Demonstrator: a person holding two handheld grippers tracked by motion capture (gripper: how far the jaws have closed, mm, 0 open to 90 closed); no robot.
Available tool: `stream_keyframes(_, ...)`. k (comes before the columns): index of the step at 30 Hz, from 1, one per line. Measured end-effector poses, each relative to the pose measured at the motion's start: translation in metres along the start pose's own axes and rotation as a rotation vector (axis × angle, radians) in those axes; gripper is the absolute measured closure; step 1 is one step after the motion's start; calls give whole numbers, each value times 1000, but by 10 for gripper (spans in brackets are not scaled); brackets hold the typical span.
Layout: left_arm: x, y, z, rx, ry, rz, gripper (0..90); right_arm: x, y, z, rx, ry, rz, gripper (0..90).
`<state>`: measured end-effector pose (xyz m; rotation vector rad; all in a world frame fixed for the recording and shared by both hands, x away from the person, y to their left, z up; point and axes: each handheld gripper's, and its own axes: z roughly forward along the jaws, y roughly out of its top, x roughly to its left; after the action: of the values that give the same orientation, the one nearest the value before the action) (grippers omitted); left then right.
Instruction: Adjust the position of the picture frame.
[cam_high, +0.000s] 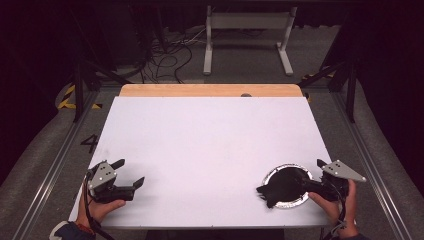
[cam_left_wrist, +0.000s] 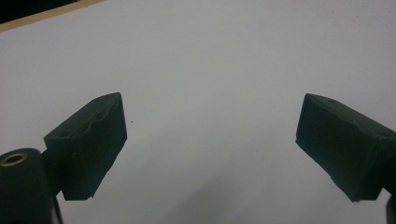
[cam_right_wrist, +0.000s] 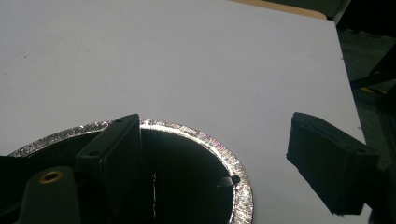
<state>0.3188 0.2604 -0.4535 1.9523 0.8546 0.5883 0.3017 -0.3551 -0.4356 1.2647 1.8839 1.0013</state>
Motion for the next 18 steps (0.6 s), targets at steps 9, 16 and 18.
stream_keyframes(9, -5, -3, 2, 36, -17, 49, 158, -2, -2, 4, 91, 18, -7, 464)
stream_keyframes(16, -2, -1, 4, 33, -22, 37, 171, -7, -8, -6, 116, 19, 1, 605)
stream_keyframes(18, -2, 0, 6, 33, -23, 36, 172, -10, -11, -10, 115, 15, 9, 632)
